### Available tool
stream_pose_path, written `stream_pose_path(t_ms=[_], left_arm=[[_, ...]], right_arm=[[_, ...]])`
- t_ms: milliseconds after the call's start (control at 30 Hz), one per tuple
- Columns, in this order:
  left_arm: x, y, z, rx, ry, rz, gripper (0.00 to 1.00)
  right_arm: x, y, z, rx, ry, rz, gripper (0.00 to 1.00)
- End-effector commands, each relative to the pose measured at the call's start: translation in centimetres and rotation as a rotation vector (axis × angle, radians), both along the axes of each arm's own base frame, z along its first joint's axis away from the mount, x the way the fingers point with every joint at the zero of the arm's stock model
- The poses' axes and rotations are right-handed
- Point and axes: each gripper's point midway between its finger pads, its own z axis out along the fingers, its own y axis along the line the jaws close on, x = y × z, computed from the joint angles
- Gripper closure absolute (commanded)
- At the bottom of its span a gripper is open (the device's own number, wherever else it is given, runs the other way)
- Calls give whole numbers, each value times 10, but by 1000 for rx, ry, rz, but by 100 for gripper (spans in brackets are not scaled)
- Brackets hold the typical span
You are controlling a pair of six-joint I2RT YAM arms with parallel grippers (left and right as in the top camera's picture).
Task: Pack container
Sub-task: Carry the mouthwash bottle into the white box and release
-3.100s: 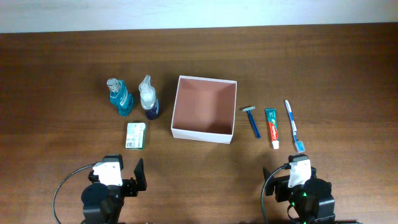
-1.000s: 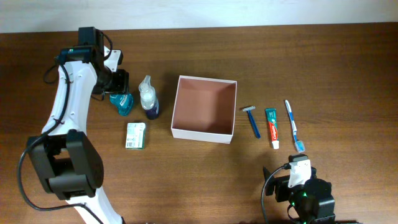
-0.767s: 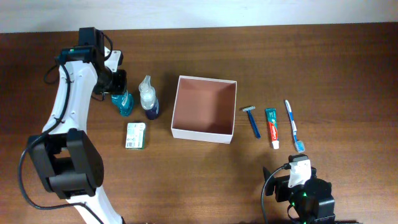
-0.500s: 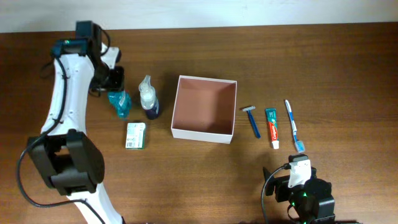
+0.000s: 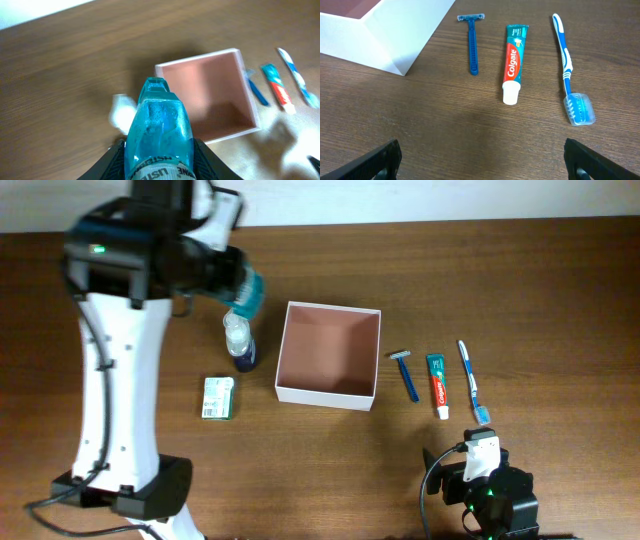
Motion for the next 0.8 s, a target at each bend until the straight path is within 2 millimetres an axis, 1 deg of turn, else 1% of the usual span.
stream_pose_path(t_ms=[0, 67, 200, 300, 367, 433, 467, 533, 567, 600, 633, 667, 700, 733, 767], left_arm=[[-5, -61, -24, -41, 62, -107, 99], [-5, -81, -42, -18, 89, -140, 99], [-4, -131, -96, 14, 163, -221, 100], [-1, -164, -132, 29, 180, -279, 99], [4, -177, -144, 34, 170, -295, 98], [14, -187, -163, 66, 157, -296, 93], [18, -194, -177, 85, 158, -313, 86], [24, -199, -199, 102, 176, -327, 82], [24, -199, -203, 106, 181, -330, 82], [25, -200, -206, 108, 184, -331, 80], [25, -200, -206, 109, 185, -331, 72], [25, -200, -205, 108, 184, -331, 54], [24, -199, -201, 105, 179, -331, 18], [24, -199, -196, 105, 177, -331, 1], [24, -197, -187, 102, 172, -329, 1]], right_arm=[[0, -1, -3, -5, 1, -2, 1], [0, -1, -3, -5, 1, -2, 1], [0, -1, -3, -4, 1, -2, 1], [0, -1, -3, -4, 1, -2, 1], [0, -1, -3, -4, 1, -2, 1], [0, -1, -3, -5, 1, -2, 1], [0, -1, -3, -5, 1, -2, 1], [0, -1, -3, -5, 1, -2, 1], [0, -1, -3, -5, 1, -2, 1], [0, -1, -3, -4, 1, -2, 1], [0, -1, -3, -4, 1, -2, 1], [0, -1, -3, -5, 1, -2, 1], [0, -1, -3, -5, 1, -2, 1], [0, -1, -3, -4, 1, -2, 1], [0, -1, -3, -5, 1, -2, 1]])
